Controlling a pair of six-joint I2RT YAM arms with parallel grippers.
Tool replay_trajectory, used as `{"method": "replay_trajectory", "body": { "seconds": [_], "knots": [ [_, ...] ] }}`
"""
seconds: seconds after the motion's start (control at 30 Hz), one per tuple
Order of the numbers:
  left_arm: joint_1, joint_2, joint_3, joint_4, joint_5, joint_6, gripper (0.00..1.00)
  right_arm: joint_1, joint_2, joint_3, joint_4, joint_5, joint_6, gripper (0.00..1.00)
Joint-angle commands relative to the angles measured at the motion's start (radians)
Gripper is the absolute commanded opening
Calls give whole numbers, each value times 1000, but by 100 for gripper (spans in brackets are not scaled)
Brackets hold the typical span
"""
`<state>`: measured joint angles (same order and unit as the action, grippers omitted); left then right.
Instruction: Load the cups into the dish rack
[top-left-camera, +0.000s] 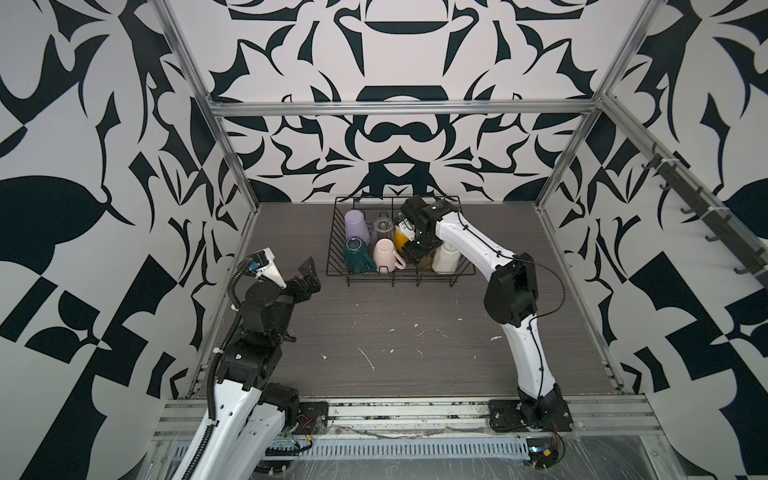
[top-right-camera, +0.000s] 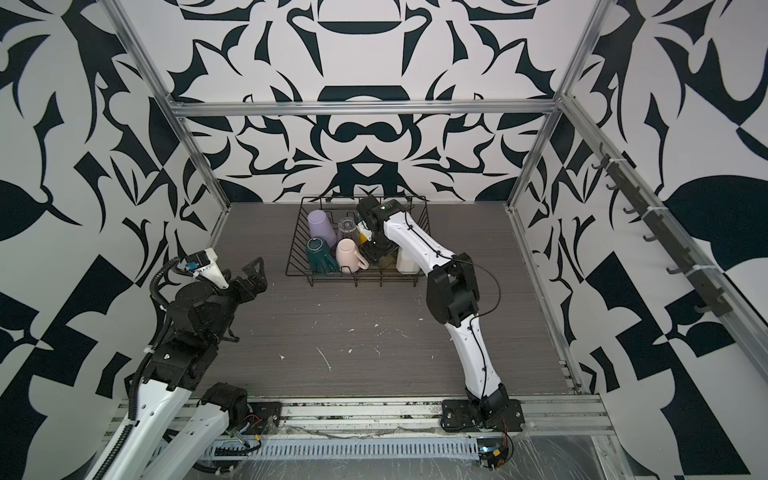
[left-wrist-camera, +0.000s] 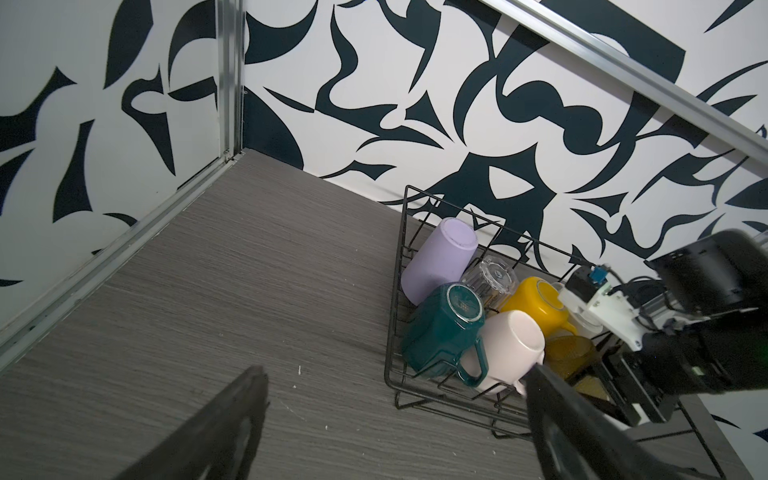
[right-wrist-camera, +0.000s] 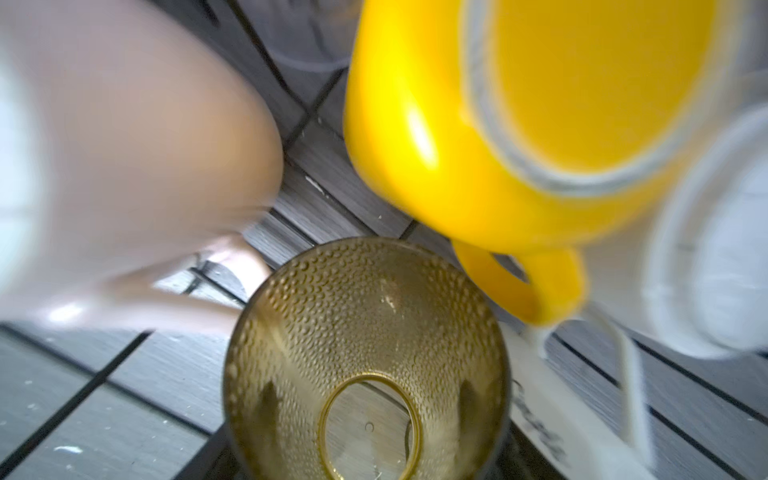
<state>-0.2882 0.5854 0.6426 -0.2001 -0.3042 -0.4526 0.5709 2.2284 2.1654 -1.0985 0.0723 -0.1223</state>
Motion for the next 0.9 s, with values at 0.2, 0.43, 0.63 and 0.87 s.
{"method": "replay_trajectory", "body": {
  "seconds": [0.2,0.43,0.63,0.87],
  "knots": [
    [-1,88,50,84,161,9,100,-2,-214,-54,58,-66,26,29],
    [4,229,141,77,355,-18,94,-1,-392,-233,142,-167,32,26],
    [70,357,200,89,589,-104,88,0,-606,-506,319,-245,35,23],
    [96,494,244,148,860,-205,82,36,-747,-653,395,-329,-31,19]
  ]
}}
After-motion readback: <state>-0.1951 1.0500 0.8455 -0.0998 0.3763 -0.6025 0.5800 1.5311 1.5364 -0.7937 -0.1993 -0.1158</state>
